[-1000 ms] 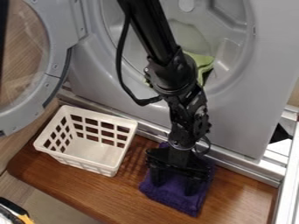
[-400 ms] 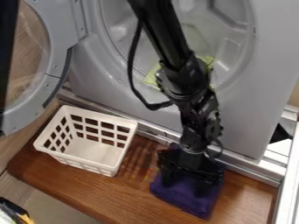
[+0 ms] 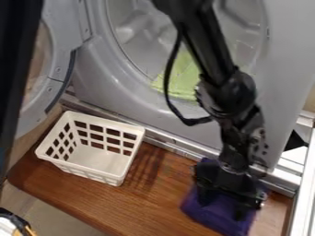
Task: Moved the object to the right side
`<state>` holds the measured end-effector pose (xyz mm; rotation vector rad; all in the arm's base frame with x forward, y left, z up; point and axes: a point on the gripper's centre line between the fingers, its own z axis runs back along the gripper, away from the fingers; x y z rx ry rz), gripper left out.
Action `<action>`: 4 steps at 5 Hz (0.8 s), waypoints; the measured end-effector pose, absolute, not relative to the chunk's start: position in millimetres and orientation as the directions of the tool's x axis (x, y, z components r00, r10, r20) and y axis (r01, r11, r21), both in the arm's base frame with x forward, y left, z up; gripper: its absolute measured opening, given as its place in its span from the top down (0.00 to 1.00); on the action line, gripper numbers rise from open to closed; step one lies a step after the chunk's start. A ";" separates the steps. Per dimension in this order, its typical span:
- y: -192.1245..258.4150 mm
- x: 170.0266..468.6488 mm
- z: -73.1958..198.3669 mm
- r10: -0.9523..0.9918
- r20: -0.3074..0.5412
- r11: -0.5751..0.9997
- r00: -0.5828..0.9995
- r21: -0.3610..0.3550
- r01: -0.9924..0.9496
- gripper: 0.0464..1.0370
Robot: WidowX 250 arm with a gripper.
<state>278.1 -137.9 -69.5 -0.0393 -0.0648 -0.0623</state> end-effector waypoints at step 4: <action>-149.3 273.0 -65.5 -0.118 0.065 0.992 0.991 -0.027 0.120 0.04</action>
